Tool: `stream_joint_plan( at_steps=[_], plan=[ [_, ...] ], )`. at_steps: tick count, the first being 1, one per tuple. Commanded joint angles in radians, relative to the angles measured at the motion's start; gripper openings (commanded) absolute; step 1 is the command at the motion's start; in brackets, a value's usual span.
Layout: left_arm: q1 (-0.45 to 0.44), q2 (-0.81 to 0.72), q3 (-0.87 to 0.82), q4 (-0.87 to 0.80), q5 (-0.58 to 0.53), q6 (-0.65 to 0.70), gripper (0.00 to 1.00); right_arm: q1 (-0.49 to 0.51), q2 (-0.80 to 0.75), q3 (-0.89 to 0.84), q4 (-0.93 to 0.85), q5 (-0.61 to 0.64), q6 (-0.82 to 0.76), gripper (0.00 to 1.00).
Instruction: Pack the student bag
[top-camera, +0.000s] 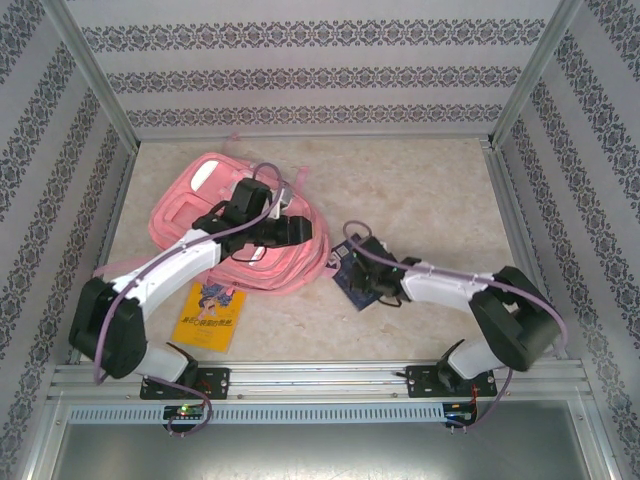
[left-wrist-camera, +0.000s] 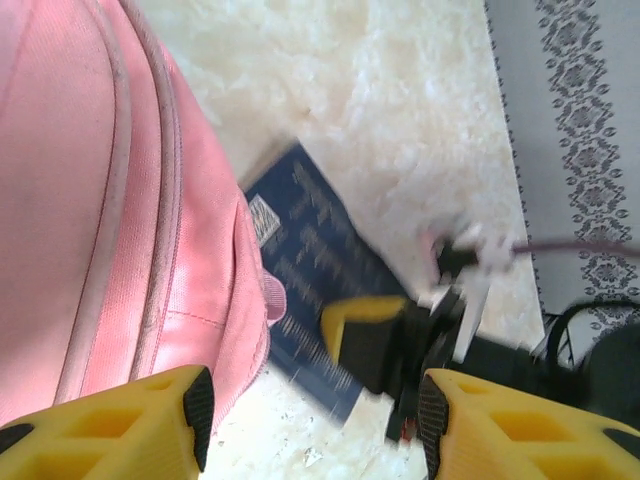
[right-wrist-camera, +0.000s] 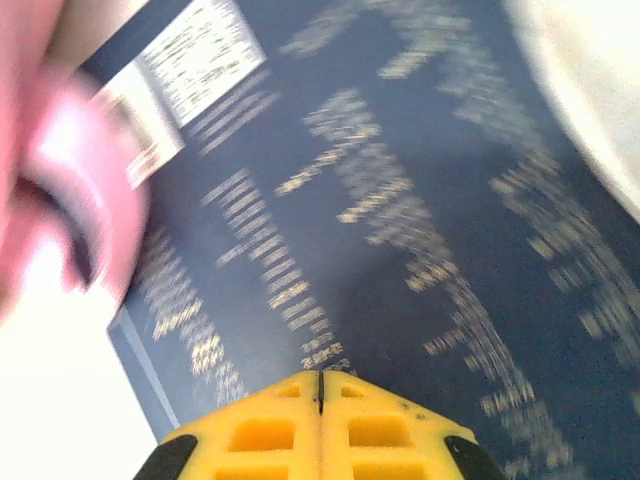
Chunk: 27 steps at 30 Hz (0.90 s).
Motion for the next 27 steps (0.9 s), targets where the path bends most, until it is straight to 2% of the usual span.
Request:
stream_joint_plan(
  at_steps=[1,5,7,10,13,17,27],
  plan=[
    [-0.049,-0.041,-0.044,-0.003,-0.059,0.001,0.56,0.028,-0.116,-0.074,-0.007,-0.094,0.075,0.04],
    [-0.194,-0.012,-0.062,0.007,-0.099,-0.015,0.55,-0.036,-0.326,-0.111,-0.102,-0.028,0.009,0.26],
    [-0.255,0.015,-0.083,0.043,-0.103,-0.033,0.53,-0.119,-0.392,-0.135,-0.127,-0.030,-0.014,0.32],
    [-0.315,0.050,-0.135,0.099,-0.128,-0.053,0.50,-0.261,-0.407,-0.159,-0.107,-0.145,-0.040,0.34],
    [-0.350,0.105,-0.172,0.158,-0.119,-0.082,0.49,-0.338,-0.336,-0.141,-0.097,-0.241,-0.067,0.36],
    [-0.371,0.166,-0.182,0.203,-0.122,-0.086,0.49,-0.358,-0.217,-0.102,-0.061,-0.361,-0.104,0.38],
    [-0.370,0.256,-0.199,0.289,-0.155,-0.079,0.49,-0.360,-0.112,-0.110,0.013,-0.424,-0.111,0.40]
  ],
)
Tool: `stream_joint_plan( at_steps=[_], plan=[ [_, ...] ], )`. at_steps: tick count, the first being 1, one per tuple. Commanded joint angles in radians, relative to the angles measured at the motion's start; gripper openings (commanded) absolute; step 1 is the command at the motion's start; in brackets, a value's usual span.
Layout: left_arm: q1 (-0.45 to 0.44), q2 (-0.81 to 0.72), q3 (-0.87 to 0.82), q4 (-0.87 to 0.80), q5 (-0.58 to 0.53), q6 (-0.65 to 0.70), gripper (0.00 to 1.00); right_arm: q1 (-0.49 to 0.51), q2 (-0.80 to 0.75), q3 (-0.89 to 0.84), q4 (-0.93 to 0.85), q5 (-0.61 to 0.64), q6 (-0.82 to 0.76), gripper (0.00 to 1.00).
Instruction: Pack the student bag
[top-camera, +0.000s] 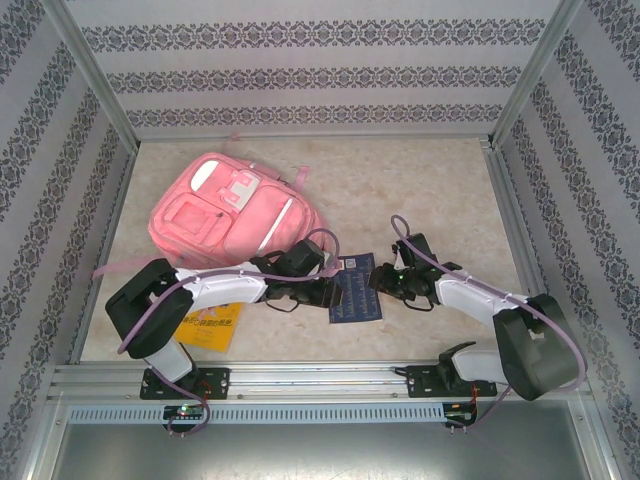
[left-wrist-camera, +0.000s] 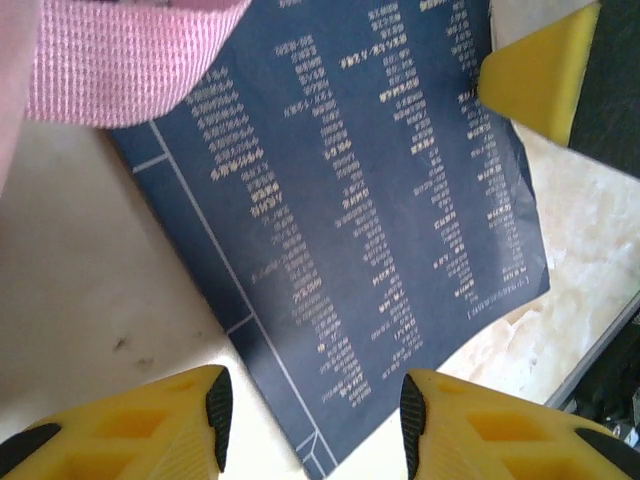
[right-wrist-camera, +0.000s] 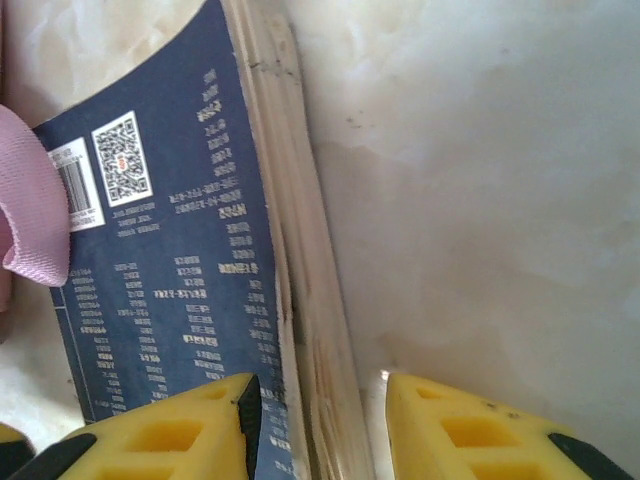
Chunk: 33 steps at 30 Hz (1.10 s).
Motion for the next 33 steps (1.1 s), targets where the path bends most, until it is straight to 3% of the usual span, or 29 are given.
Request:
stream_joint_plan(
  at_steps=[1,13,25,33],
  plan=[
    [-0.010,0.041,-0.014,0.094,-0.014,-0.014,0.49,-0.008,0.034,0.004,0.055,-0.073,-0.014,0.39],
    [-0.010,0.118,-0.013,0.144,0.024,-0.018,0.47,-0.005,0.039,-0.022,0.100,-0.184,0.012,0.35],
    [-0.010,0.115,-0.017,0.127,0.023,0.005,0.46,0.001,-0.134,-0.037,0.018,-0.189,0.042,0.31],
    [-0.010,0.115,-0.021,0.124,0.029,0.012,0.46,0.003,-0.122,-0.053,0.092,-0.337,0.107,0.33]
  ],
)
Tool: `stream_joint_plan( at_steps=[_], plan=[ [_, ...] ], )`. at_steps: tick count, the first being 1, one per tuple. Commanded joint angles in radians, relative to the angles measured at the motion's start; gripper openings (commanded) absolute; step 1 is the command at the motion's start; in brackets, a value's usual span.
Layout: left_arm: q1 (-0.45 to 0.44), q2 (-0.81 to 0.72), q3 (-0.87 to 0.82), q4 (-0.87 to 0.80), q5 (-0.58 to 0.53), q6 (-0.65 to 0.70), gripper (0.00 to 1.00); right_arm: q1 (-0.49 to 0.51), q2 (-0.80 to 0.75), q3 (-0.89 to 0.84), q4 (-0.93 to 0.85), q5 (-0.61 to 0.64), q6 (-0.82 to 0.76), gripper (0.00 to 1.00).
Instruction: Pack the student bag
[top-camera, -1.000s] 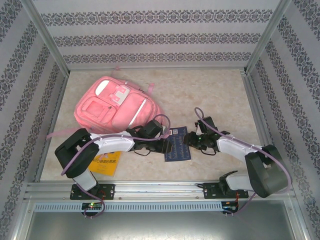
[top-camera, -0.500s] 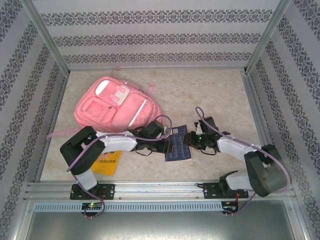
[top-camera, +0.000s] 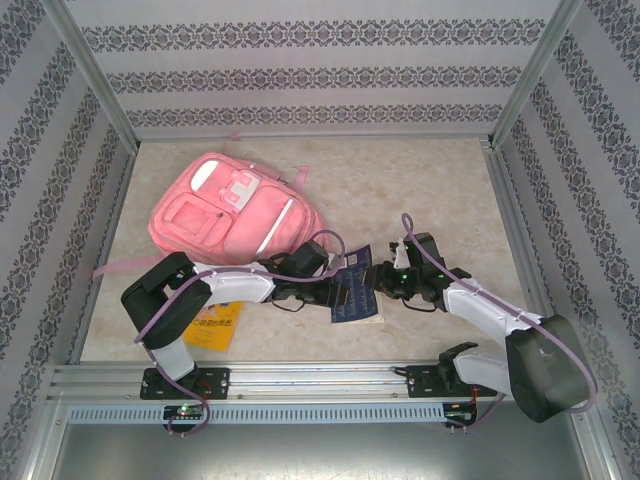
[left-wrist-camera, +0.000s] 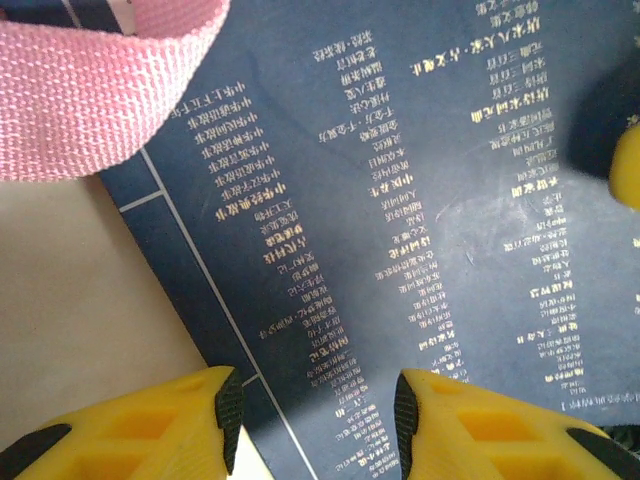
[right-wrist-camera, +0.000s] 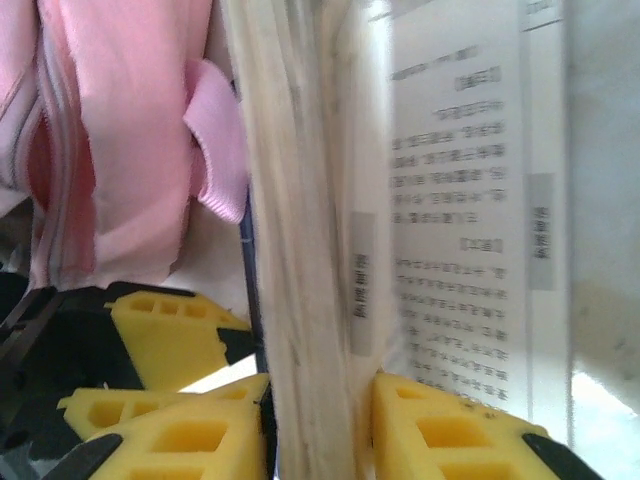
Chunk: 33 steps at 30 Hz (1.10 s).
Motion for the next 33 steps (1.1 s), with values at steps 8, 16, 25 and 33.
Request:
stream_joint_plan(
  at_steps=[8,16,25,33],
  plan=[
    [-0.011,0.029,-0.030,0.021,0.015,0.024,0.46,0.014,-0.058,-0.013,0.022,-0.149,0.064,0.37],
    [-0.011,0.035,-0.021,0.021,0.026,0.025,0.46,0.030,0.001,-0.018,0.050,-0.149,0.050,0.40],
    [-0.011,0.032,-0.022,0.024,0.029,0.024,0.46,0.059,0.098,-0.003,0.057,-0.096,0.004,0.43],
    [-0.011,0.029,-0.032,0.026,0.029,0.025,0.46,0.056,-0.023,0.018,-0.085,0.017,-0.043,0.41]
  ],
)
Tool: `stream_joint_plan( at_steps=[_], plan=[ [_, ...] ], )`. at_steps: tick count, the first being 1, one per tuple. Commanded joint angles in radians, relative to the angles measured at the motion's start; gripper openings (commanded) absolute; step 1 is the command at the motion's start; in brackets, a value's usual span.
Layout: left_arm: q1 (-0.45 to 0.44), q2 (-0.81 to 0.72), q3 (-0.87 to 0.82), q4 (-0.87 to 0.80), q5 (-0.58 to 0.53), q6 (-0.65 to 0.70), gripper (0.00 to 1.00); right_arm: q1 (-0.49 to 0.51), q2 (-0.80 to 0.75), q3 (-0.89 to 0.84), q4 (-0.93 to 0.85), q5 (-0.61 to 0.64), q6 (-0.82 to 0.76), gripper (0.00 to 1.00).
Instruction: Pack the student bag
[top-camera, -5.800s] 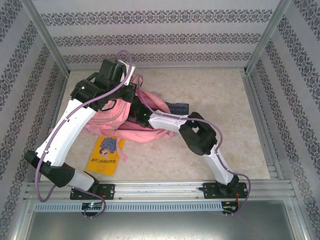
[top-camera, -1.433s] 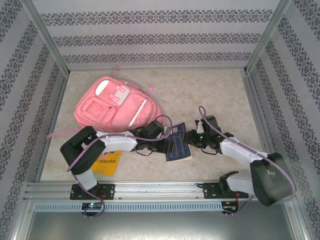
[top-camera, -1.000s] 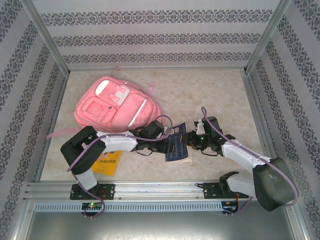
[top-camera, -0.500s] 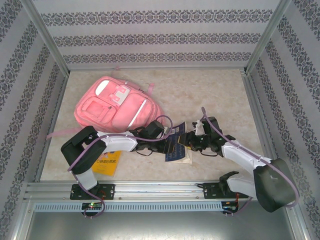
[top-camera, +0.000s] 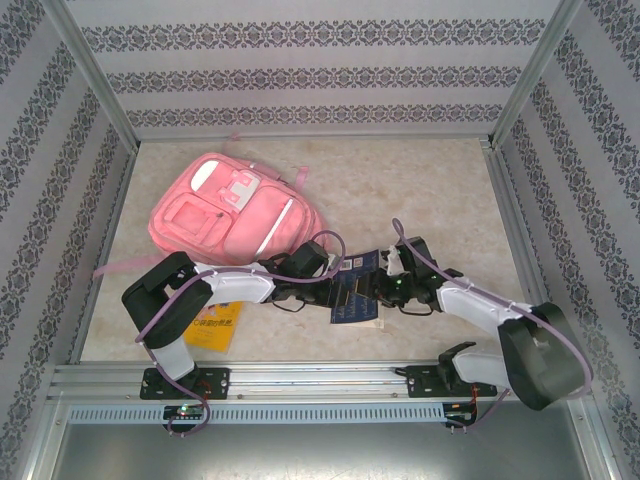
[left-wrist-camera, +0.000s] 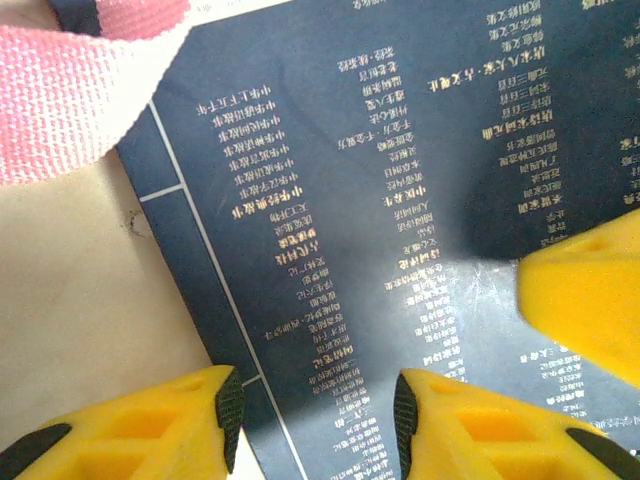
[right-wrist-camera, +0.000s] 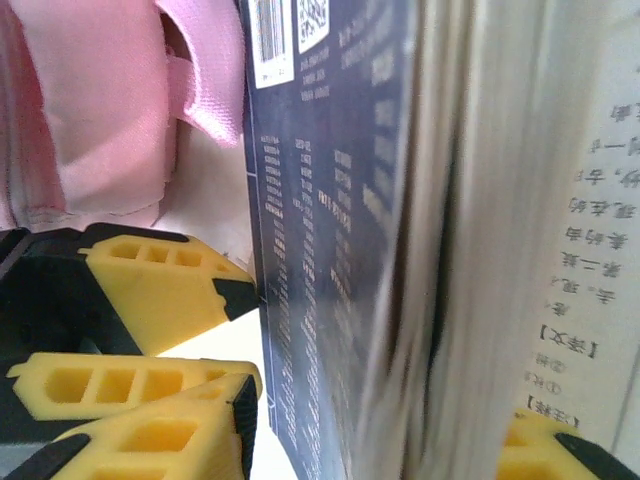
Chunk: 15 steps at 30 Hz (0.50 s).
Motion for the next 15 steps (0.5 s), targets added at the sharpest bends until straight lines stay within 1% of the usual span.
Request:
stream_joint_plan(
  at_steps=[1,5,8,9,11,13,14,15],
  plan=[
    [-0.011,0.026,-0.023,0.004,0.007,0.018,0.46,0.008,-0.086,0.032,-0.097,0.070,-0.052,0.41],
    [-0.011,0.030,-0.022,0.006,0.008,0.018,0.46,0.002,-0.124,0.025,-0.125,0.074,-0.055,0.40],
    [-0.011,0.035,-0.024,0.015,0.011,0.012,0.46,0.004,-0.113,0.009,-0.086,0.041,-0.038,0.34],
    [-0.011,0.037,-0.023,0.016,0.012,0.012,0.46,0.007,-0.108,0.008,-0.080,0.037,-0.035,0.30],
    [-0.011,0.032,-0.025,0.017,0.014,0.009,0.46,0.008,-0.098,0.011,-0.081,0.046,-0.034,0.16],
    [-0.010,0.020,-0.030,0.012,0.009,0.006,0.46,0.010,-0.105,0.014,-0.093,0.061,-0.035,0.04],
    [-0.010,0.006,-0.031,0.005,0.006,0.005,0.46,0.008,-0.117,0.016,-0.103,0.070,-0.036,0.00],
    [-0.008,-0.010,-0.034,-0.001,0.003,0.004,0.46,0.009,-0.129,0.017,-0.111,0.078,-0.035,0.00]
  ],
)
